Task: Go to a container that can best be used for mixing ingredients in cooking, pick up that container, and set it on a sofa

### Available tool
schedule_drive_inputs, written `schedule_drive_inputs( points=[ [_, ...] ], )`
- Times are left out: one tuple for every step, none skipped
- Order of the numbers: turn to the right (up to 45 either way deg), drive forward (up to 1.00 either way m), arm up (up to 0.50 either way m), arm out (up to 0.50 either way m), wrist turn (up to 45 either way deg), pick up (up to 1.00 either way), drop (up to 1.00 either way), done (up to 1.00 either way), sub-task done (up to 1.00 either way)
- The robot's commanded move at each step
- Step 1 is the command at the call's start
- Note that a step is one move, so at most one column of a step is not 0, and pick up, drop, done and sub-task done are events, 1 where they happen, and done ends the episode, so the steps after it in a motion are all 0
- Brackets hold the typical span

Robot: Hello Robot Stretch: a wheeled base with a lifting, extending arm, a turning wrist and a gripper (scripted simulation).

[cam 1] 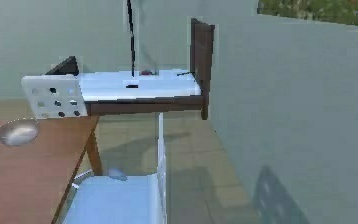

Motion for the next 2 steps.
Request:
schedule_drive_inputs(
  points=[
    [-45.0,0.00,0.00,0.00,0.0,0.00,0.00,0.00,0.00],
    [-45.0,0.00,0.00,0.00,0.0,0.00,0.00,0.00,0.00]
  ],
)
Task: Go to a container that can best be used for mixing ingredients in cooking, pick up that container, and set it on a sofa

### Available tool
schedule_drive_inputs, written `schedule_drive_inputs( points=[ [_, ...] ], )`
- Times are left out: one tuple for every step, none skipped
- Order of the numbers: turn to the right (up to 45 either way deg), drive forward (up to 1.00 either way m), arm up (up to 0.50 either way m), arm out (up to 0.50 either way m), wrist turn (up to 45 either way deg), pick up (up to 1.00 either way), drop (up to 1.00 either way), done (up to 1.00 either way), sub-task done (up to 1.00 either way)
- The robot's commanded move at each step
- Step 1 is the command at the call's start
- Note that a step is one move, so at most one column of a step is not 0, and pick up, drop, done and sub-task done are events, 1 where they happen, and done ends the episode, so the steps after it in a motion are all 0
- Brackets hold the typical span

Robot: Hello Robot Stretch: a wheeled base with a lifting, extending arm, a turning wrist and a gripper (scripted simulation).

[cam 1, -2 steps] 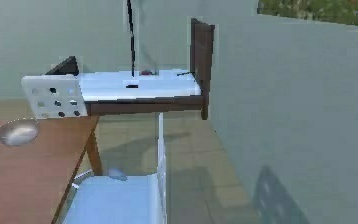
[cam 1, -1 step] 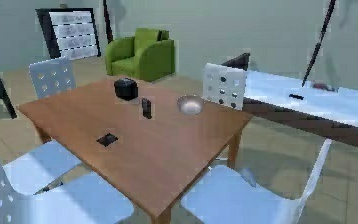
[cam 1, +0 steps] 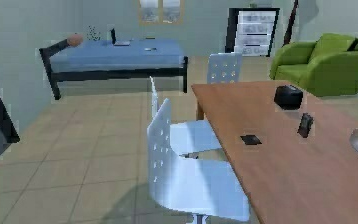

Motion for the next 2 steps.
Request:
schedule_drive_inputs(
  points=[
    [-39.0,0.00,0.00,0.00,0.0,0.00,0.00,0.00,0.00],
    [45.0,0.00,0.00,0.00,0.0,0.00,0.00,0.00,0.00]
  ],
)
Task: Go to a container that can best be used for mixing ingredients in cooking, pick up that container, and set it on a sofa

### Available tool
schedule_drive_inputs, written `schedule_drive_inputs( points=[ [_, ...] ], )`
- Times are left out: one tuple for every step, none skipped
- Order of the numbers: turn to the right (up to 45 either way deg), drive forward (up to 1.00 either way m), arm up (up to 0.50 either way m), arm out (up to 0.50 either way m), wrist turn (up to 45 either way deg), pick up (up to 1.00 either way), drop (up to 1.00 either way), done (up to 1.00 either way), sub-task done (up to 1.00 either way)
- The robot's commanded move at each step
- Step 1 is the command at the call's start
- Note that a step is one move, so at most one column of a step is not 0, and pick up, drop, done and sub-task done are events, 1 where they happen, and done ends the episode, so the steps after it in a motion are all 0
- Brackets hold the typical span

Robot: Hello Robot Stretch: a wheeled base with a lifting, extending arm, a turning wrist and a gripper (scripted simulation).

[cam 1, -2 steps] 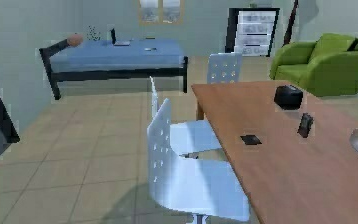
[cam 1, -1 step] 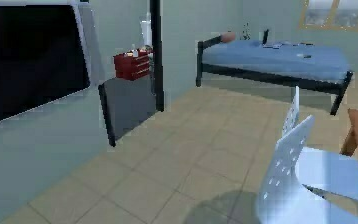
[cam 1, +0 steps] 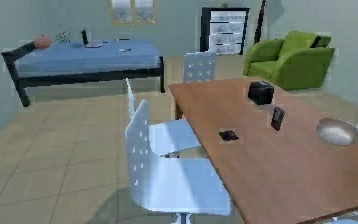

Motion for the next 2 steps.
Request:
schedule_drive_inputs(
  points=[
    [45.0,0.00,0.00,0.00,0.0,0.00,0.00,0.00,0.00],
    [45.0,0.00,0.00,0.00,0.0,0.00,0.00,0.00,0.00]
  ],
)
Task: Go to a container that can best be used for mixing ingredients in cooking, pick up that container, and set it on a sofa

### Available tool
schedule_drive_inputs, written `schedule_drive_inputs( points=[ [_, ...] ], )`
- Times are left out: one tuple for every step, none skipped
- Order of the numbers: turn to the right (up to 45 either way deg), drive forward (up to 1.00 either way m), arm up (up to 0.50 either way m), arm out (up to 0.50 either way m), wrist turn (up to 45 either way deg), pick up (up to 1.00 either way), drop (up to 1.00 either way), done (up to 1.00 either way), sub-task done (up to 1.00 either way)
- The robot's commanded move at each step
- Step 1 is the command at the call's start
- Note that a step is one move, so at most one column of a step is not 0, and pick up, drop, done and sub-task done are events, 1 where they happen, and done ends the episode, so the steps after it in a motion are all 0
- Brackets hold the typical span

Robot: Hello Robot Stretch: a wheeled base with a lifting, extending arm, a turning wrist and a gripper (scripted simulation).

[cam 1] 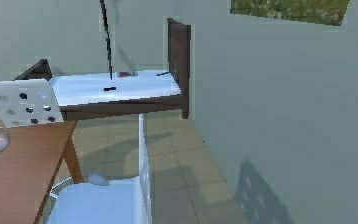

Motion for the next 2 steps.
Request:
schedule_drive_inputs(
  points=[
    [12.0,0.00,0.00,0.00,0.0,0.00,0.00,0.00,0.00],
    [0.0,0.55,0.00,0.00,0.0,0.00,0.00,0.00,0.00]
  ],
)
